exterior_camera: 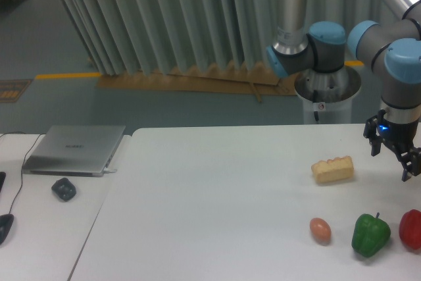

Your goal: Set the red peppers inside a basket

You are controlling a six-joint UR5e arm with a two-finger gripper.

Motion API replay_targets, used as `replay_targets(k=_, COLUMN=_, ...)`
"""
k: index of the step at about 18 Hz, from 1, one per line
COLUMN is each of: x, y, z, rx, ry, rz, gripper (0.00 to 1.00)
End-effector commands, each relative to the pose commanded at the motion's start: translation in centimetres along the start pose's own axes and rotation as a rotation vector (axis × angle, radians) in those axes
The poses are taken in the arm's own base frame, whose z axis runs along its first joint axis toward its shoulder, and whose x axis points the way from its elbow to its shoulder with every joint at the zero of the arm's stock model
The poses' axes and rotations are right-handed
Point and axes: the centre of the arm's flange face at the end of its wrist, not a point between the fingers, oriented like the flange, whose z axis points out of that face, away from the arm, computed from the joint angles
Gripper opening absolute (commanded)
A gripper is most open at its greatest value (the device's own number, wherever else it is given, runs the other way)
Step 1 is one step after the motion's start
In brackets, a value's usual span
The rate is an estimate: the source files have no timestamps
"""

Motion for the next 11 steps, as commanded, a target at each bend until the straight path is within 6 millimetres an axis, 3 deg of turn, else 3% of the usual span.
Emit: replay_targets(k=11, x=-0.01, y=-0.01, z=0.41, rx=-0.007, ry=-0.005, rz=-0.07, gripper=1.0)
